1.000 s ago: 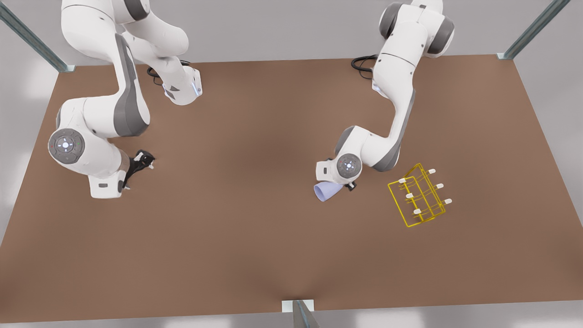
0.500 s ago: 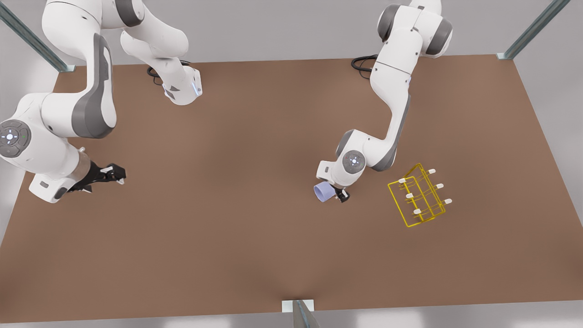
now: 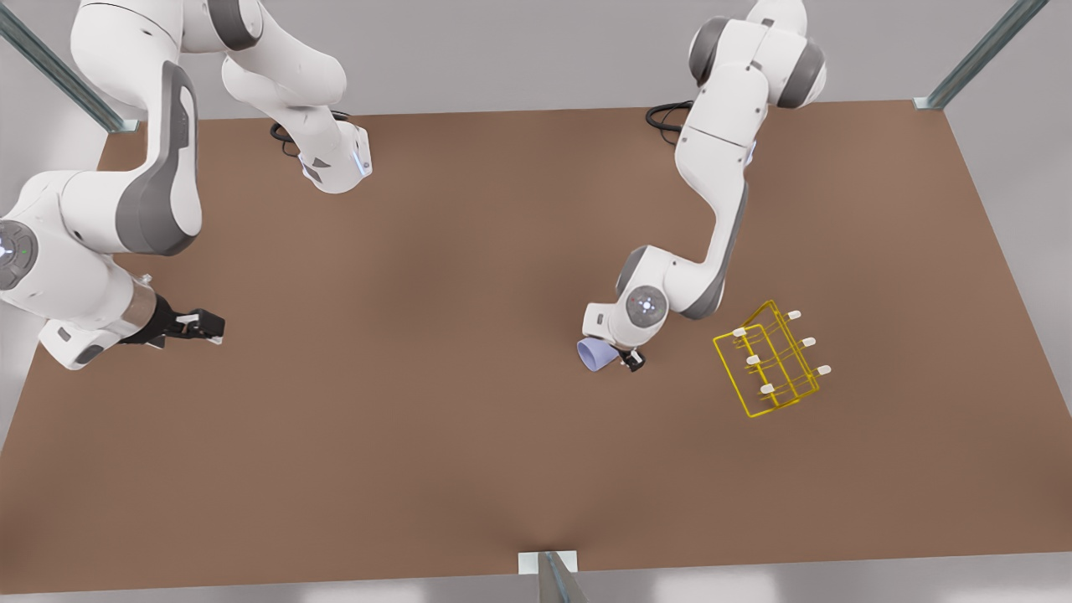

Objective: Place the cup on the cup holder

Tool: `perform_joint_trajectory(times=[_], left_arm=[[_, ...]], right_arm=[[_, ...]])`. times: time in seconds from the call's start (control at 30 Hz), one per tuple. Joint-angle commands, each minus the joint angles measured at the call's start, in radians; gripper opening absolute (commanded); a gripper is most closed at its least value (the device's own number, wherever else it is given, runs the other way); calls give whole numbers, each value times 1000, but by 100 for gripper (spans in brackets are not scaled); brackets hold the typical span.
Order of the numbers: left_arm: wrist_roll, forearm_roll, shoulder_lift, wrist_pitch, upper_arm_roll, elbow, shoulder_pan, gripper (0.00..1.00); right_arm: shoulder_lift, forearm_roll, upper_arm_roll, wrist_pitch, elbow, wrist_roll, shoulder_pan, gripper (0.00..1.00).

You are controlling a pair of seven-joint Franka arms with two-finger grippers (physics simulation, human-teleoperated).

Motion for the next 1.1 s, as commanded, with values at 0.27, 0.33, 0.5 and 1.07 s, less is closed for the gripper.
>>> perform_joint_trajectory(times=[0.27,0.33,0.5,1.07], left_arm=[[-145,-46,43,14,-2,23,0,100],[-143,-72,57,24,-2,23,0,100],[-137,-102,75,52,-4,22,0,100],[-145,-110,84,41,-4,22,-3,81]], right_arm=[[2,11,4,16,2,131,6,100],[10,33,4,17,2,139,9,100],[8,-7,2,-9,-3,139,16,100],[20,16,4,0,2,134,44,100]])
